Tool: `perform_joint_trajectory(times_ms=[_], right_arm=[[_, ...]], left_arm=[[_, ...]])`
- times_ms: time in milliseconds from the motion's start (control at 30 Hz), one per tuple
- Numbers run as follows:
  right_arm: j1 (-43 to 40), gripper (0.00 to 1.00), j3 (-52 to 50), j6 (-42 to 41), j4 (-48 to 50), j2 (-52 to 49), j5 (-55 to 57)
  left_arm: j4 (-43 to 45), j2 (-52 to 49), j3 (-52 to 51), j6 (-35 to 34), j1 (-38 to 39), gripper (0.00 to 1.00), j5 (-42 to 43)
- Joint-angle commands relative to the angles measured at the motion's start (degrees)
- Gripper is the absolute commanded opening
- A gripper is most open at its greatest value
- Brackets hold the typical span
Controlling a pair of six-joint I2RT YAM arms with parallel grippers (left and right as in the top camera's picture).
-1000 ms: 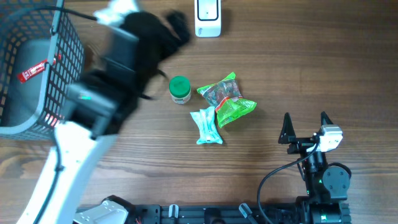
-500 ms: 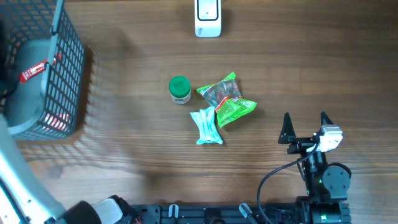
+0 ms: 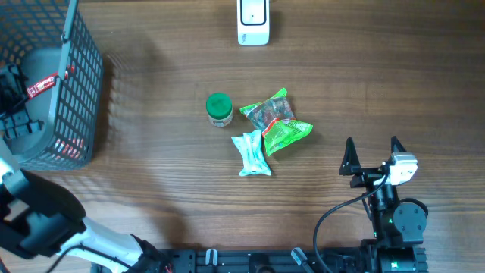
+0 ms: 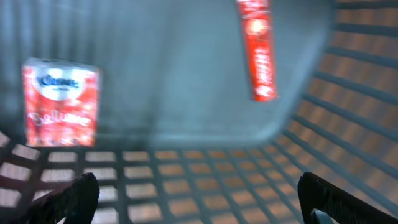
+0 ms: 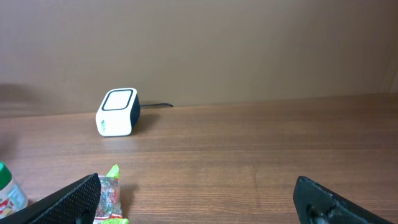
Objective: Scan the item barcode
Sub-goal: 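Return the left gripper to the basket, then grasp the red-white Kleenex tissue pack in the basket with left gripper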
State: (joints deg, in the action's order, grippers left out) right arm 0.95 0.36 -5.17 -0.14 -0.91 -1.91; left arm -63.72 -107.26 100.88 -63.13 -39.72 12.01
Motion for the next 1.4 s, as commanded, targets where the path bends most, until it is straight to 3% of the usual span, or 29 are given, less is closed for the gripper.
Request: perform_joint_trajectory(times_ms=[0, 333, 933, 1367], right_arm=[[-0.15, 1.0, -0.07, -0.85, 0.17, -0.04, -0.74], [-0.15, 1.0, -0.07, -0.83, 0.17, -0.07, -0.72], [-0.15, 1.0, -0.07, -0.83, 0.17, -0.04, -0.72], [-0.15, 1.0, -0.07, -0.85, 0.17, -0.07, -0.74]], left_arm=[[-1.55, -3.54, 0.48, 2.89, 0.13, 1.0, -6.03], [-3.61, -9.84, 0.46, 10.51, 1.6, 1.0, -10.93], [-7.98, -12.76, -0.85, 13.49, 3.63, 1.0, -16.65], [-3.87, -14.25, -8.92, 13.46, 3.63, 1.0, -18.14]])
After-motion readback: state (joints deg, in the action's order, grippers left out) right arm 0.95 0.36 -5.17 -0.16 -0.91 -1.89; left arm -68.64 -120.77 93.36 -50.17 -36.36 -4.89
